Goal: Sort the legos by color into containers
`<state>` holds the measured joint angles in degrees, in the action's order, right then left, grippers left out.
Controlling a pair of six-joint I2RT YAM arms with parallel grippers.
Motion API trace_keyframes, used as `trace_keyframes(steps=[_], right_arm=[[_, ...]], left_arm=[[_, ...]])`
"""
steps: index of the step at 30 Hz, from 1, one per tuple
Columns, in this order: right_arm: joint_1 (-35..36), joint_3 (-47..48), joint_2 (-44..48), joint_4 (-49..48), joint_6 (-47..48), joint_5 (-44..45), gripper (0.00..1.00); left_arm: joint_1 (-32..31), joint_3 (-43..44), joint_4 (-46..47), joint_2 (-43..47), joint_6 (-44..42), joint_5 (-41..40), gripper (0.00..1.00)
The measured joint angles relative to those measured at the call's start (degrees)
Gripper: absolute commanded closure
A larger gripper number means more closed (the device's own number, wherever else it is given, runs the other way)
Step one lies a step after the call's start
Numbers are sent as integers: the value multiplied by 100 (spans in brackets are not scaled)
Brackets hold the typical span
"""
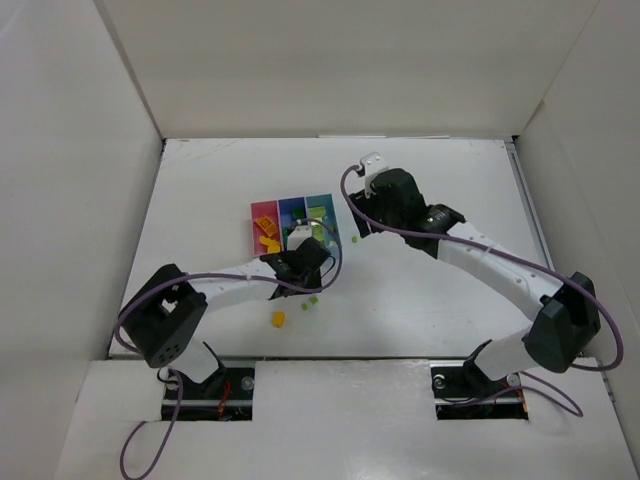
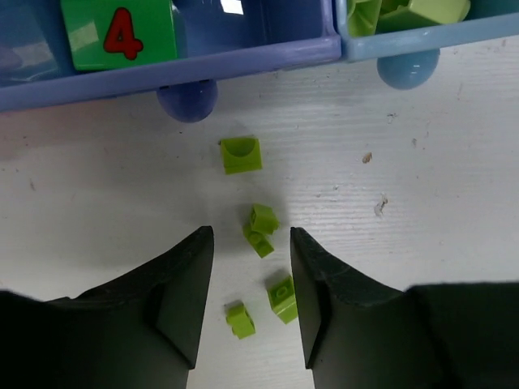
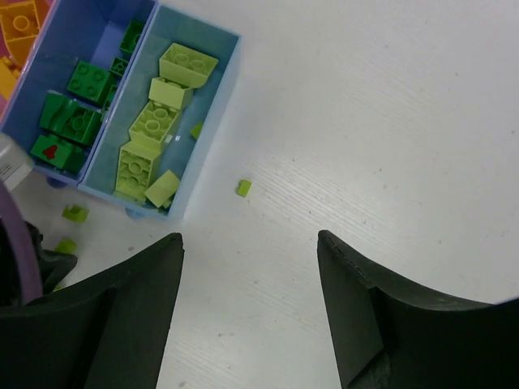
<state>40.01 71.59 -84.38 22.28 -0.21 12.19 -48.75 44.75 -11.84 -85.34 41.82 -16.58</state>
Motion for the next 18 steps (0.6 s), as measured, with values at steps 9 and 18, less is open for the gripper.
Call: trace_keyframes(steps=[9,18], right_arm=[[-201,-645,339,39,-240,68,28],[-258,-1056,732,125,-374,214,28]], left_arm=[[-98,256,-37,-439,-9,-179,73],[-105,455,-50,-669,13,-319,100]])
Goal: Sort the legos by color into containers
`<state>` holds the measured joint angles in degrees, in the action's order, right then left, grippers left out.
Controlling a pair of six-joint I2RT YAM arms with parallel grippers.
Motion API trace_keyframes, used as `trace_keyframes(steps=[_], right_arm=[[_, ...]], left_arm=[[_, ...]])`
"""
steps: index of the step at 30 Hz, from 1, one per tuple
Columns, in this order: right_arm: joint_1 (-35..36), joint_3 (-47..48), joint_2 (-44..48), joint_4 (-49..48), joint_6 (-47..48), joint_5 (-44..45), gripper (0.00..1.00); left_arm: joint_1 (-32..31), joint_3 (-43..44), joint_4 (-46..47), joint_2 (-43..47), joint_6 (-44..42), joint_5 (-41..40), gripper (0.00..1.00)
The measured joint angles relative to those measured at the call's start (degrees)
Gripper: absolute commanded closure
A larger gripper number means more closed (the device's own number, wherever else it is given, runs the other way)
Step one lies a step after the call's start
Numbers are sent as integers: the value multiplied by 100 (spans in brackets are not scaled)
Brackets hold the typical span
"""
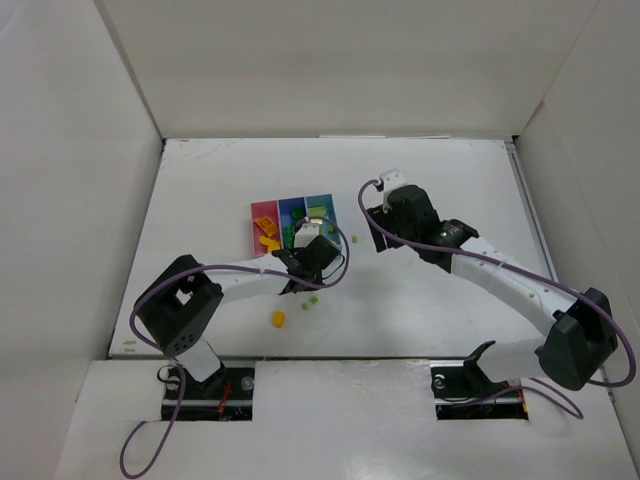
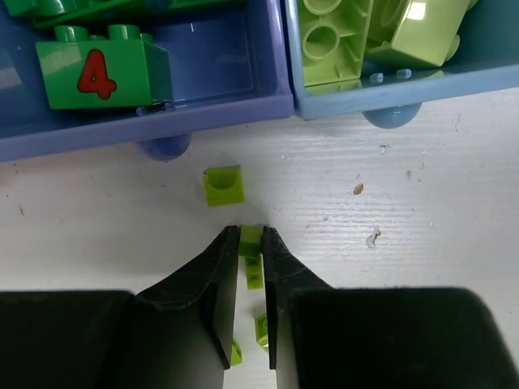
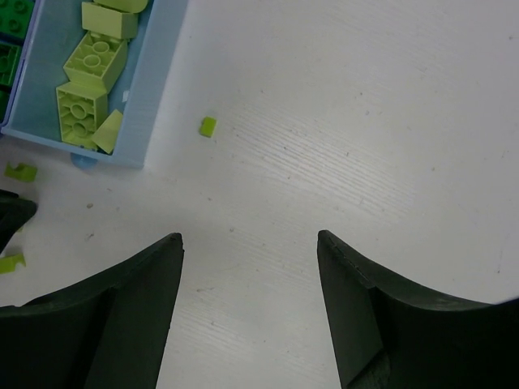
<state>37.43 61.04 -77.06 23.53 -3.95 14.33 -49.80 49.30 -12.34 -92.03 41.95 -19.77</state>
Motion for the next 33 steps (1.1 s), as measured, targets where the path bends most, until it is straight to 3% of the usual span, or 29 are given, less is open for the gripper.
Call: trace_keyframes(steps=[11,16,21,27,29,33], right_arm=[[-245,-765,767,90,-210,101,28],[-354,-1154,1268,225,-341,92,28],[-363,-1215,1333,295,-413,17,28],[-361,-1231,1327,302,-332,-262,27],[-286,-1252,1327,306,-236,-369,27],[96,-1331,1314,289,-33,-577,27]], left_arm=[[-129,621,-227,280,-275,-13,98],[-39,1401,-157,476,-688,-120,97],[332,2186,-31,46,-1045,-170,97],[503,2758,-184,-796,-1320,-260,60],[529,2763,-289,-876,-1355,-280,56],[603,2763,-382,-839,-1408,-334,37]])
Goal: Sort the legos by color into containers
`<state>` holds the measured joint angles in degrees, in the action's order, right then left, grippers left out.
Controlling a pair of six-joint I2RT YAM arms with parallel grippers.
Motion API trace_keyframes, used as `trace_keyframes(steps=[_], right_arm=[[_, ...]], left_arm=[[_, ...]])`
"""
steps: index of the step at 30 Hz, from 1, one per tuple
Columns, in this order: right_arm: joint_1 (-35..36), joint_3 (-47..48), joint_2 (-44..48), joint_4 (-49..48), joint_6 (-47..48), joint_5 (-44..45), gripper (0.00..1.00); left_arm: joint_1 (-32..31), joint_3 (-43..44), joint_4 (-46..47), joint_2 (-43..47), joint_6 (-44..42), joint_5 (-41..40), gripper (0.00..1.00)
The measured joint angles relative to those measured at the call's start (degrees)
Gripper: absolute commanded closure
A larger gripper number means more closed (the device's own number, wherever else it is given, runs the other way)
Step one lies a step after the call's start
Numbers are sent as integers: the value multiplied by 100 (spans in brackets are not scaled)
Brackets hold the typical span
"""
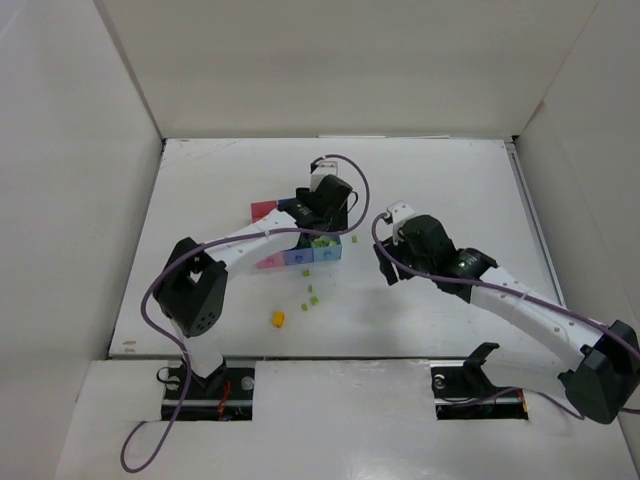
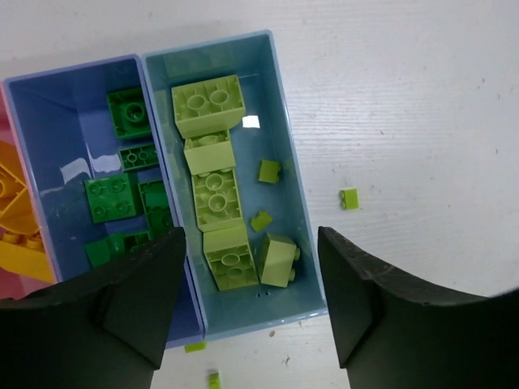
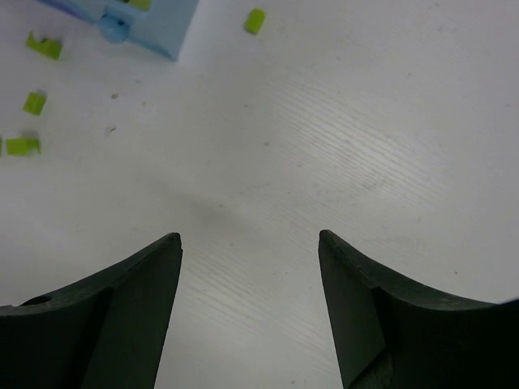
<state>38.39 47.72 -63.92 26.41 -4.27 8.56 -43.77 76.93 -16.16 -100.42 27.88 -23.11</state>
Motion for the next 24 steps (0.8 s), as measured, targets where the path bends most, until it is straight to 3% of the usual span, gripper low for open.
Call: trace_keyframes(steps=[4,8,17,21,24], right_arm=[[496,-13,-44,-94,221,-153,27],[1036,-22,-212,-411,376,-332,27],[2376,131,-2013,-1394,560,-426,30],[2623,422,-2850,-1716,680,-393,37],[2636,474,-3211,-1989,704,-341,37]], left_arm=[[76,-44,-4,151,44,-28,27],[114,-437,-33,758,212,-76,0],[111,-2312,-682,3145,1443,-201,0],[111,-2892,-1097,3875,2024,-214,0],[114,-3287,-1377,4474,2413,-179,0]])
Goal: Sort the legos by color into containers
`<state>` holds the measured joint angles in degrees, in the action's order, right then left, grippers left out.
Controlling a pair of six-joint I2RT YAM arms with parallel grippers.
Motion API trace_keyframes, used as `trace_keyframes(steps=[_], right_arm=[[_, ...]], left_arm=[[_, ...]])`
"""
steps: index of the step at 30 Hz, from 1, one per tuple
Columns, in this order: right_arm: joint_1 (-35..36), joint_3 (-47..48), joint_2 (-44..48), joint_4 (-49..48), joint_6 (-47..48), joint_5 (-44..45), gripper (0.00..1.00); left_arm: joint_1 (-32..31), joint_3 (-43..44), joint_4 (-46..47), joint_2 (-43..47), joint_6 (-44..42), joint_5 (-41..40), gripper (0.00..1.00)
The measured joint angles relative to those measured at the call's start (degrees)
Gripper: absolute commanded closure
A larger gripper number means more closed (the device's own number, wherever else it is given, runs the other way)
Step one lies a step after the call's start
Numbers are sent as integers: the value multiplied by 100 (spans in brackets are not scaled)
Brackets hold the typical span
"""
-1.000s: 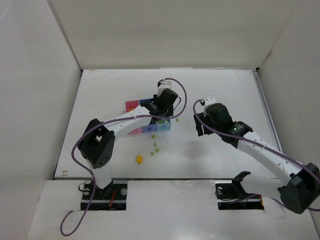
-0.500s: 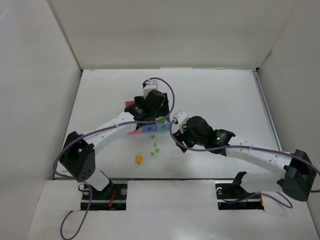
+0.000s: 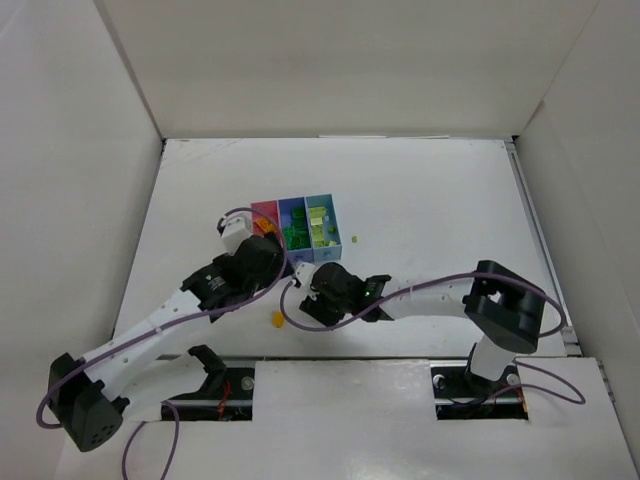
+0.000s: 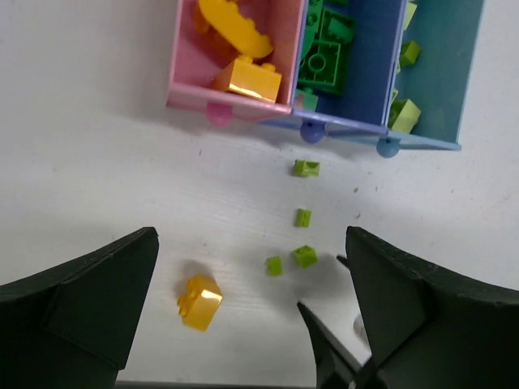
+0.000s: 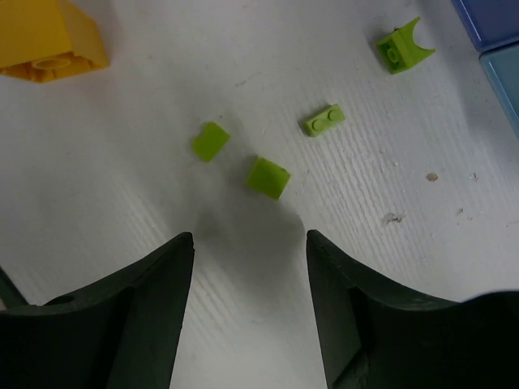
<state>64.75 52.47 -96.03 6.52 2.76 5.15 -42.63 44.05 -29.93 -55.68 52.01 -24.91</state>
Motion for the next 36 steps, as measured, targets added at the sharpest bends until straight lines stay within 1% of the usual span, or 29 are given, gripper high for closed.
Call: trace_keyframes(steps=[4,7,10,11,12,19,20,23,25,29,32,36], right_arm=[[-17,39,-238,-308,-46,127,40],[-17,155,-409,-496,-83,264,41],[-17,282,-581,-691,-120,343,48],[-17,293,-605,-737,-144,350,55],[-15,304,-629,-765,-155,350,58],[-15,282,-638,-828,-295,391,59],[-15,278,-634,-831,-310,398,62],[-15,243,-625,-868,-354,407,77],[-15,210,-595,-879,-387,415,81],[-15,98,-358,-654,-411,507,82],[-15,63,-33,-227,-400,693,82],[-35,94,402,487,-339,1150,82]], left_arm=[[-2,-302,-214,686,284,107,0],[-2,-356,-260,1034,385,175,0],[0,-356,-264,1126,431,142,0],[0,-356,-264,1126,444,94,0],[0,-356,-269,1123,450,70,0],[-2,-356,-291,1119,490,46,0],[-2,-356,-308,1119,487,57,0],[-7,-356,-337,1110,483,103,0],[-7,-356,-323,1080,446,127,0],[-7,-365,-155,909,334,302,0],[0,-400,232,695,223,455,0],[0,-435,901,380,61,664,0]])
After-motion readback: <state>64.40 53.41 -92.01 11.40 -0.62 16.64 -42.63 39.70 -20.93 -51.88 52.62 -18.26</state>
